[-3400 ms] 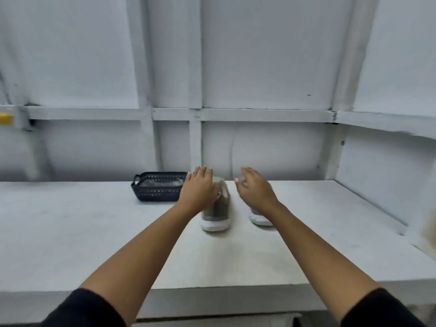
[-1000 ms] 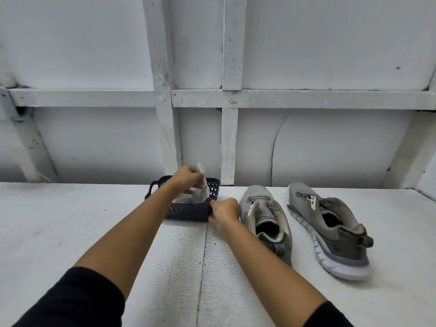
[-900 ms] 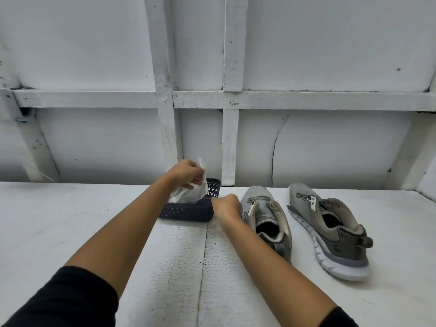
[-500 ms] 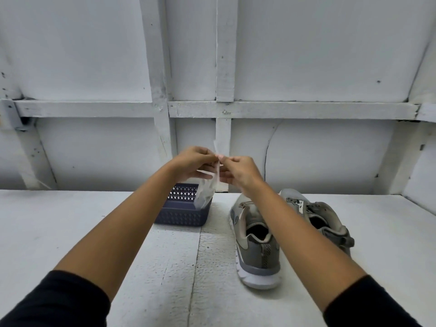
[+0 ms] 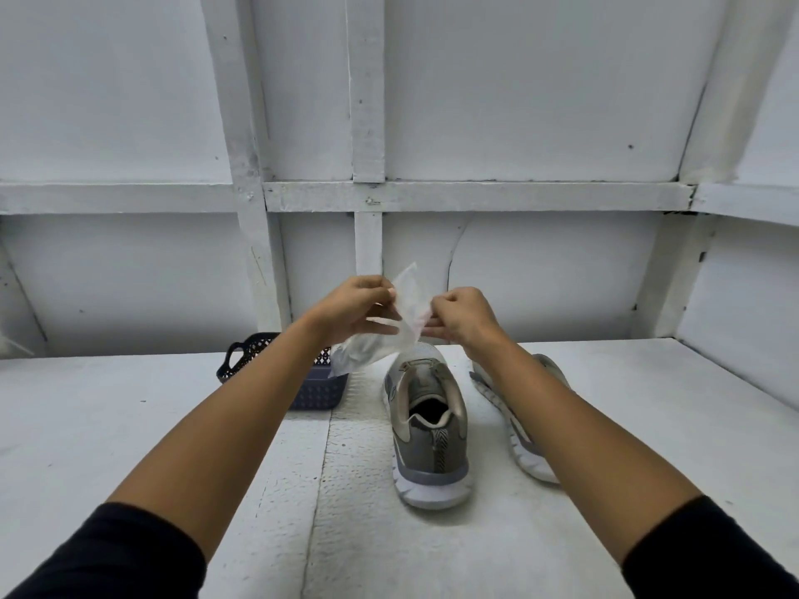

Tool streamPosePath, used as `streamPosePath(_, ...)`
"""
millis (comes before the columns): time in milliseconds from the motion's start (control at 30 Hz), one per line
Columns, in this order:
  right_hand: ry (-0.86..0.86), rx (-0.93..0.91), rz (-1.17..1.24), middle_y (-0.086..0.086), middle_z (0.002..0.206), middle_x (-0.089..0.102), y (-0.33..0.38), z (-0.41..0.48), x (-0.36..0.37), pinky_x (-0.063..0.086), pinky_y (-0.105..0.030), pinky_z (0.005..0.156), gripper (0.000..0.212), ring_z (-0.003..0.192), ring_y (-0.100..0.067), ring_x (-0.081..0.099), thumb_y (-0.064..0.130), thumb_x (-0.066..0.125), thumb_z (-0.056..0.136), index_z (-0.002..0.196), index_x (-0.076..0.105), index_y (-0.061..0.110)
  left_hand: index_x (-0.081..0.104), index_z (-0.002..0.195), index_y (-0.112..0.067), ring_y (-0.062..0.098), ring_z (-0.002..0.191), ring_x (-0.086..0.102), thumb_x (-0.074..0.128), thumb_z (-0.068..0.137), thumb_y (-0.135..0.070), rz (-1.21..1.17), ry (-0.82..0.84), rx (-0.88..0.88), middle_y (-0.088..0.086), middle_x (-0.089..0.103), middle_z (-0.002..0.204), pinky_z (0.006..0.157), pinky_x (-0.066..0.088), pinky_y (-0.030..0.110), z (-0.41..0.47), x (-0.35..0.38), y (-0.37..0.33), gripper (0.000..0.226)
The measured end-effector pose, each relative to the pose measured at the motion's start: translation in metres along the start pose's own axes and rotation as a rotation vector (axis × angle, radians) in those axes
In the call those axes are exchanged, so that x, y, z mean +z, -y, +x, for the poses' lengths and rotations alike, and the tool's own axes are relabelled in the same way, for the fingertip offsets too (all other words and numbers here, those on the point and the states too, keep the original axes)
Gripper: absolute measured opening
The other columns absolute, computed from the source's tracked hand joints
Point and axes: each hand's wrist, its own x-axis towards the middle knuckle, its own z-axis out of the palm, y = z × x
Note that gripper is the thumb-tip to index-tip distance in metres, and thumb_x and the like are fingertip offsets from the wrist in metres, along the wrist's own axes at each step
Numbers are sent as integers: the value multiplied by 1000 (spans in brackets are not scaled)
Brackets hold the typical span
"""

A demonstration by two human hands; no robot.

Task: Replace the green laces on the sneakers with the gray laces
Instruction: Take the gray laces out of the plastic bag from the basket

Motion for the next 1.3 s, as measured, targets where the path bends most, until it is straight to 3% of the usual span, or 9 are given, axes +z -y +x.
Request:
streamPosePath(167, -65, -91, -204, -17, 80, 64, -19, 3, -36, 58, -25, 56, 11, 62, -19, 67, -2, 45, 90, 82, 51, 3, 56, 84, -5, 16, 70, 56, 45, 96, -10, 366, -59, 14, 5, 57, 76, 84, 53, 41, -3, -8, -5, 17)
streamPosePath(367, 42, -289, -454, -10, 90, 63, -18, -6, -35, 59, -36, 73, 25, 71, -22, 65, 3, 39, 92, 94, 62, 12, 56, 84, -12, 11, 74, 61, 45, 95, -13, 271, -31, 55, 0, 63, 75, 88, 46, 41, 2, 26, -7, 16)
streamPosePath(567, 255, -7, -176, -17, 105, 65, -18, -6, -40, 60, -37, 71, 28, 84, -30, 68, 2, 43, 96, 118, 61, 2, 58, 88, -12, 14, 84, 63, 48, 97, -19, 154, 59, 80, 0, 67, 81, 87, 49, 38, 6, 44, 0, 15)
streamPosePath(700, 278, 0, 9, -7, 88, 62, -18, -6, -54, 52, -21, 49, 32, 55, -8, 61, -7, 40, 95, 114, 63, 5, 58, 109, -11, 16, 91, 52, 44, 97, -14, 287, -282, 71, 1, 56, 103, 70, 43, 22, 16, 40, 20, 19)
streamPosePath(767, 291, 7, 63, -2, 80, 63, -20, -2, -61, 49, -18, 45, 37, 46, -5, 54, -11, 35, 94, 109, 64, 6, 52, 118, -7, 16, 84, 49, 42, 96, -12, 359, -423, -18, 3, 49, 104, 62, 37, 22, 20, 37, 30, 25)
streamPosePath(967, 246, -34, 142, -4, 98, 64, -22, 7, -72, 54, -23, 51, 28, 54, -8, 63, -7, 44, 94, 104, 66, 5, 43, 126, 9, 29, 90, 52, 38, 99, -31, 332, -286, -356, 28, 54, 122, 76, 45, 35, 29, 42, 53, 49)
streamPosePath(1133, 151, -22, 100, -10, 90, 65, -35, 13, -84, 47, -43, 73, 22, 70, -30, 60, -3, 55, 90, 88, 70, 13, 53, 93, 5, 27, 73, 55, 54, 92, -11, 205, -371, -341, 20, 56, 89, 62, 47, 31, 36, 40, 53, 15)
streamPosePath(1233, 146, -1, 14, -9, 81, 62, -39, 11, -91, 51, -32, 59, 18, 61, -19, 62, -1, 54, 92, 102, 66, 7, 50, 81, 2, 19, 56, 54, 58, 89, 0, -42, -401, -326, 12, 51, 74, 40, 47, 21, 34, 35, 47, 12)
streamPosePath(1300, 152, 33, 20, -7, 81, 61, -42, 11, -95, 53, -30, 56, 19, 63, -17, 59, 6, 58, 91, 108, 65, 6, 55, 85, 6, 14, 45, 58, 60, 87, 1, -152, -395, -274, 11, 55, 69, 40, 49, 19, 33, 33, 41, 7)
